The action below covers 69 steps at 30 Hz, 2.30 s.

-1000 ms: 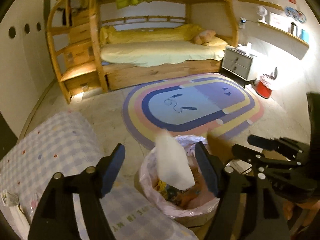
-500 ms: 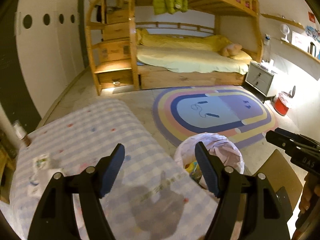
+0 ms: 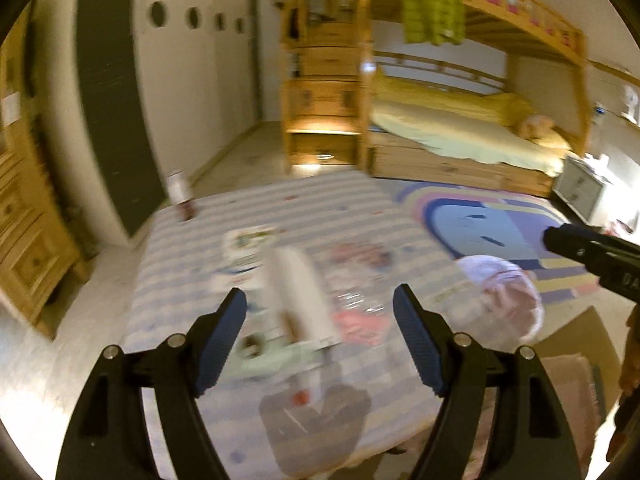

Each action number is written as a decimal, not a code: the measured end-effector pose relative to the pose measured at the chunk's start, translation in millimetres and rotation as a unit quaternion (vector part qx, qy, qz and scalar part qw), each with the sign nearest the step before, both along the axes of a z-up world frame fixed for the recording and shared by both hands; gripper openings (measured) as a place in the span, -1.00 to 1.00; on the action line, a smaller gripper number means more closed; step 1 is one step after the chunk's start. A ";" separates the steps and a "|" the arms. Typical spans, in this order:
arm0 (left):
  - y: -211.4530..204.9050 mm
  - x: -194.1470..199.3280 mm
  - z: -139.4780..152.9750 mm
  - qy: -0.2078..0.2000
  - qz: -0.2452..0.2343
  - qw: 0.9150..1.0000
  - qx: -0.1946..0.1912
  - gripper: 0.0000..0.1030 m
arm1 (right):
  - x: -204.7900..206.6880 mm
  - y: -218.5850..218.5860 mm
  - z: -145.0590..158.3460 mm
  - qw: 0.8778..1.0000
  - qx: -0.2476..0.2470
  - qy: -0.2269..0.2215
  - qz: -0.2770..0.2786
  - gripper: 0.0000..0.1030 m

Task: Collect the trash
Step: 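Move the left tool back to the table and grasp the white paper strip, then grasp the clear doll-sticker plastic bag with the right tool while the left tool holds the paper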

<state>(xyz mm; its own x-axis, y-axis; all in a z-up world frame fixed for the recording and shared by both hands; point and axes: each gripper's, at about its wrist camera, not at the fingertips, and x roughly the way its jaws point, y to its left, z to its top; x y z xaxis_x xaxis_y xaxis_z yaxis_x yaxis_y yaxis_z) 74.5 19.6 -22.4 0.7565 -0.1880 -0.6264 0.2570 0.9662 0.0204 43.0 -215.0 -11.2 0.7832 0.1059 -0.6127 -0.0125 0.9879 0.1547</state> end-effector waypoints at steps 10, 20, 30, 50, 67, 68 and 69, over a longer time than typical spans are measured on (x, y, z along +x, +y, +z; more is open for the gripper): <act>56.2 7.1 -21.5 0.023 0.063 0.998 -0.006 0.44 | 24.3 58.9 -22.5 0.998 -0.013 0.026 0.050 0.08; 31.0 22.9 -42.1 0.047 0.038 0.998 -0.009 0.44 | 36.7 63.5 -43.4 0.997 -0.022 0.048 0.059 0.08; 15.2 51.0 -60.0 0.076 0.046 0.996 -0.006 0.44 | 51.0 51.9 -52.4 0.997 -0.015 0.041 0.062 0.08; -9.2 87.0 -76.7 0.115 0.005 0.993 -0.014 -0.96 | 57.7 36.4 -66.8 0.997 0.007 0.051 0.057 0.08; 34.0 55.4 -26.7 0.032 0.002 0.999 -0.029 -0.97 | 110.0 57.8 -81.8 0.993 0.017 0.092 0.066 0.17; 35.7 56.6 -27.6 0.032 0.002 0.999 -0.030 -0.97 | 113.5 58.8 -84.6 0.993 0.015 0.097 0.065 0.07; 36.8 58.6 -27.9 0.032 0.003 0.999 -0.030 -0.97 | 117.0 59.4 -87.3 0.993 0.013 0.102 0.064 -0.01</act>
